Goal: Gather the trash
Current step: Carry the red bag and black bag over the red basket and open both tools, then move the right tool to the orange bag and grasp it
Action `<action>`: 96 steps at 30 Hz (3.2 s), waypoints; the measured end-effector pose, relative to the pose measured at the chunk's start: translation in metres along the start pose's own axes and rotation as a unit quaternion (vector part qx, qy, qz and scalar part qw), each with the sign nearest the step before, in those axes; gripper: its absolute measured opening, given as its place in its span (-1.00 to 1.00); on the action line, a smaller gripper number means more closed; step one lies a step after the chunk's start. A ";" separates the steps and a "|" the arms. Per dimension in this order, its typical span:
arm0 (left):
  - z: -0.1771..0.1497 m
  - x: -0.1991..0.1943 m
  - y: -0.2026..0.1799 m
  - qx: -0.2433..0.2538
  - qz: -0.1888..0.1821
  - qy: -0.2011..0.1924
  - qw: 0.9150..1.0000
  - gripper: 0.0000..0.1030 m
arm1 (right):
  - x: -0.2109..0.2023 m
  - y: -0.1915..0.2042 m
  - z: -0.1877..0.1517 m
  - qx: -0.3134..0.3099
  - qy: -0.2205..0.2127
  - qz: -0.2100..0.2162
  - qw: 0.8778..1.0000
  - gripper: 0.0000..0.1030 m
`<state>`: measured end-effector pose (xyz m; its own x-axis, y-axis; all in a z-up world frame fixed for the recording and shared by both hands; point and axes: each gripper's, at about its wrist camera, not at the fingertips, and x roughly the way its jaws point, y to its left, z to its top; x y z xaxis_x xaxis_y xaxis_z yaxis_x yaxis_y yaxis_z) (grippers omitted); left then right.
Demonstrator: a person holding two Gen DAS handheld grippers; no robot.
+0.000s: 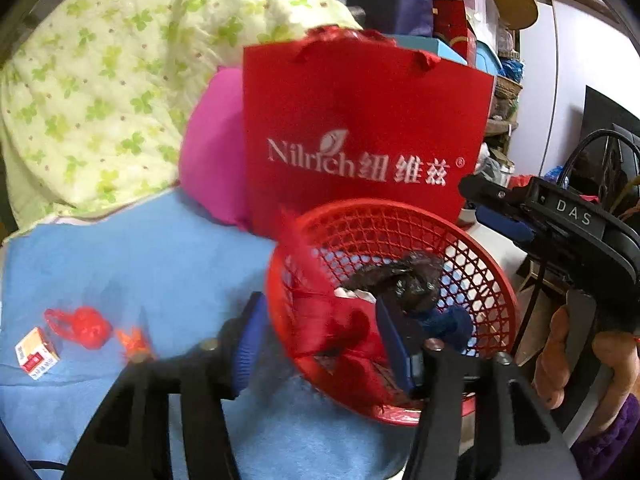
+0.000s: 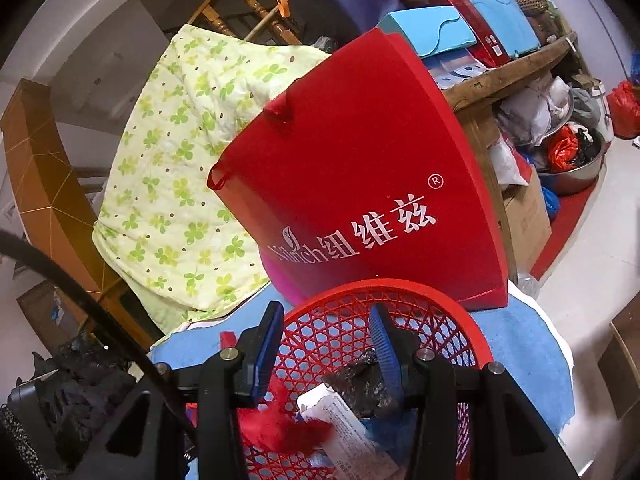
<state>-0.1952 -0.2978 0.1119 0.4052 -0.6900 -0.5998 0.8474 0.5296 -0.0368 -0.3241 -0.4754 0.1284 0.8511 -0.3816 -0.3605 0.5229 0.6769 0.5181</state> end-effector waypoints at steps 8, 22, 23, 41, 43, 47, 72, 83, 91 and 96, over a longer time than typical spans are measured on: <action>-0.001 -0.014 0.012 0.003 0.029 -0.012 1.000 0.31 | 0.000 0.008 0.000 0.002 -0.013 0.006 1.000 0.03; -0.030 -0.034 0.074 -0.024 0.104 0.000 0.994 0.46 | -0.001 0.075 -0.016 -0.049 -0.044 0.091 0.994 0.07; -0.036 -0.036 0.085 -0.027 0.118 0.005 0.993 0.47 | 0.000 0.081 -0.019 -0.052 -0.043 0.097 0.993 0.07; -0.142 -0.084 0.237 -0.152 0.284 0.067 0.944 0.47 | 0.060 0.216 -0.124 -0.175 0.124 0.199 0.956 0.19; -0.145 -0.088 0.242 -0.155 0.291 0.063 0.942 0.47 | 0.073 0.224 -0.141 -0.184 0.158 0.191 0.951 0.25; -0.149 -0.086 0.253 -0.164 0.295 0.059 0.939 0.47 | 0.088 0.227 -0.164 -0.198 0.199 0.170 0.945 0.25; -0.166 -0.058 0.293 -0.194 0.283 0.059 0.937 0.47 | 0.181 0.214 -0.199 -0.153 0.325 0.080 0.930 0.25; -0.167 -0.044 0.292 -0.180 0.277 0.075 0.941 0.47 | 0.227 0.206 -0.199 -0.151 0.334 0.043 0.930 0.24; -0.167 -0.041 0.290 -0.175 0.271 0.080 0.943 0.47 | 0.264 0.208 -0.206 -0.168 0.341 0.025 0.925 0.04; -0.167 -0.041 0.291 -0.177 0.268 0.083 0.943 0.47 | 0.280 0.205 -0.214 -0.176 0.353 0.002 0.919 -0.09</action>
<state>-0.0222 -0.0332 -0.0081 0.6589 -0.2046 -0.7239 0.3556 0.9327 0.0601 0.0113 -0.3088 -0.0329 0.5465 0.0410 -0.8364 0.3667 0.8862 0.2831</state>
